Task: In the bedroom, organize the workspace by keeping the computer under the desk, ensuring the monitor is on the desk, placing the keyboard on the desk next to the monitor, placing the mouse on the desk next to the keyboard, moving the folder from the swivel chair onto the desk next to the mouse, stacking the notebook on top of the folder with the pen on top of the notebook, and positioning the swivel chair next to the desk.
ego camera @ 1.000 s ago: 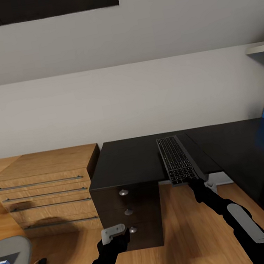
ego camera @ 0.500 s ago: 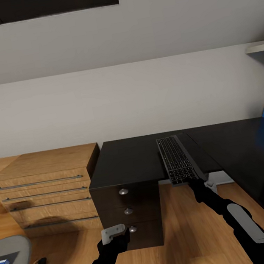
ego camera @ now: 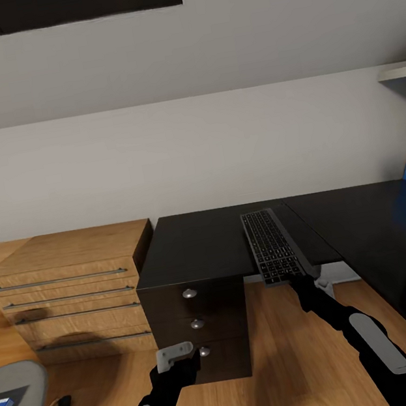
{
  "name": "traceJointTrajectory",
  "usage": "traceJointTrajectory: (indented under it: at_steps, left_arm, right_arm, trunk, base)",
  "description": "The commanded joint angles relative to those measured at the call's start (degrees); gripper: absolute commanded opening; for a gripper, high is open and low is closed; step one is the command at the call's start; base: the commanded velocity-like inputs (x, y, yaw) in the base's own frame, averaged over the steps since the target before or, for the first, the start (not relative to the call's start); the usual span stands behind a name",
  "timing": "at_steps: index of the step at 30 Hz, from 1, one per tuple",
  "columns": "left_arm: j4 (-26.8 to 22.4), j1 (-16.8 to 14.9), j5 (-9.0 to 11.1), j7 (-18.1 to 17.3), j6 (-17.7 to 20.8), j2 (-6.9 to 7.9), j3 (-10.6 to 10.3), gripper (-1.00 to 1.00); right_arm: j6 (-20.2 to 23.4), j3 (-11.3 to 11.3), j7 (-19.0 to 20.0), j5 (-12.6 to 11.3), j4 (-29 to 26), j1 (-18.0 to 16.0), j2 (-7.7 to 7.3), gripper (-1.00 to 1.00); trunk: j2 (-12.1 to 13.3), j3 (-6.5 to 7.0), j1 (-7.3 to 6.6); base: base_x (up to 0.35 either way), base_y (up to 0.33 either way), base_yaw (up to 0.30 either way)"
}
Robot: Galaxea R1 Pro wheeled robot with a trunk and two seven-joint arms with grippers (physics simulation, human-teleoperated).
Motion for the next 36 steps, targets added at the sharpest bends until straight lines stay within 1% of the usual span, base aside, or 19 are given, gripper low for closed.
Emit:
traceJointTrajectory:
  at_steps: [1,12,24,29,36]
  left_arm:
    - [-0.11,-0.04,0.60,0.52,0.16,0.02,-0.09,1.00]
    - [-0.21,-0.03,0.53,0.52,0.22,0.02,-0.09,1.00]
    - [-0.05,-0.03,0.45,0.52,0.22,0.02,-0.26,1.00]
    - [-0.04,-0.02,0.43,0.52,0.22,0.02,-0.27,1.00]
    - [-0.04,-0.02,0.43,0.52,0.22,0.02,-0.34,1.00]
  right_arm:
    - [0.31,-0.10,0.20,-0.29,0.02,-0.03,0.01,-1.00]
    - [0.31,-0.10,0.08,-0.27,0.02,-0.03,0.01,-1.00]
    - [0.31,-0.10,0.07,-0.26,0.02,-0.03,0.01,-1.00]
    - [0.31,-0.10,0.11,-0.23,0.02,-0.03,0.01,-1.00]
    - [0.31,-0.10,0.14,-0.19,0.02,-0.04,0.01,-1.00]
  trunk:
    - [-0.03,-0.06,-0.01]
    - [-0.03,-0.06,-0.01]
    - [-0.03,-0.06,-0.01]
    - [1.98,0.84,-1.10]
    - [1.98,0.84,-1.10]
  base:
    - [0.000,0.000,0.000]
    - [0.001,0.000,0.000]
    - [0.088,0.000,0.000]
    - [0.007,0.000,0.000]
    - [0.001,0.000,0.000]
